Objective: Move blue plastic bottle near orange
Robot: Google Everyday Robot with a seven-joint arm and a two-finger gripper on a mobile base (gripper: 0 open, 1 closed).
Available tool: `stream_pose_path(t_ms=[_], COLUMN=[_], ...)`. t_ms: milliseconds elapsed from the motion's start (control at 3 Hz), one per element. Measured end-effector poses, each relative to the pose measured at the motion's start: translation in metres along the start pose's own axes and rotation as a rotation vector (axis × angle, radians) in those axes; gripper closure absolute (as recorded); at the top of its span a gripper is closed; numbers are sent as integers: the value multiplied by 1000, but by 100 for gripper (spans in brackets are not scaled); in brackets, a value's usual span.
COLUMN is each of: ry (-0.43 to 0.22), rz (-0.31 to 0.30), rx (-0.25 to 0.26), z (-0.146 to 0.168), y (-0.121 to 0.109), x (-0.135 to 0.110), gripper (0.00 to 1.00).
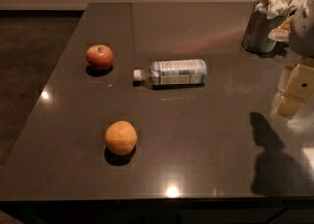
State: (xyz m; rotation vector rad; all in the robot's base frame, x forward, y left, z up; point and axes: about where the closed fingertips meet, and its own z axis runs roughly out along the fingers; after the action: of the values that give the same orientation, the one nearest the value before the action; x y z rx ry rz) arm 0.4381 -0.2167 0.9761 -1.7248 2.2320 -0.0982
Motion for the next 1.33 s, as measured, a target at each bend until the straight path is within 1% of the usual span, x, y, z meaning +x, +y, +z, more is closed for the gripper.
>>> stream_pose_path(t_ms=[333, 667, 1000, 1333], ry=[0, -39, -83, -106], rz=[0, -1, -8, -20], rx=[0, -13, -42, -67], z=[0, 18, 51, 84], y=[0, -19, -44, -68], x=[0, -13, -34, -52], gripper=[0, 0, 0, 0])
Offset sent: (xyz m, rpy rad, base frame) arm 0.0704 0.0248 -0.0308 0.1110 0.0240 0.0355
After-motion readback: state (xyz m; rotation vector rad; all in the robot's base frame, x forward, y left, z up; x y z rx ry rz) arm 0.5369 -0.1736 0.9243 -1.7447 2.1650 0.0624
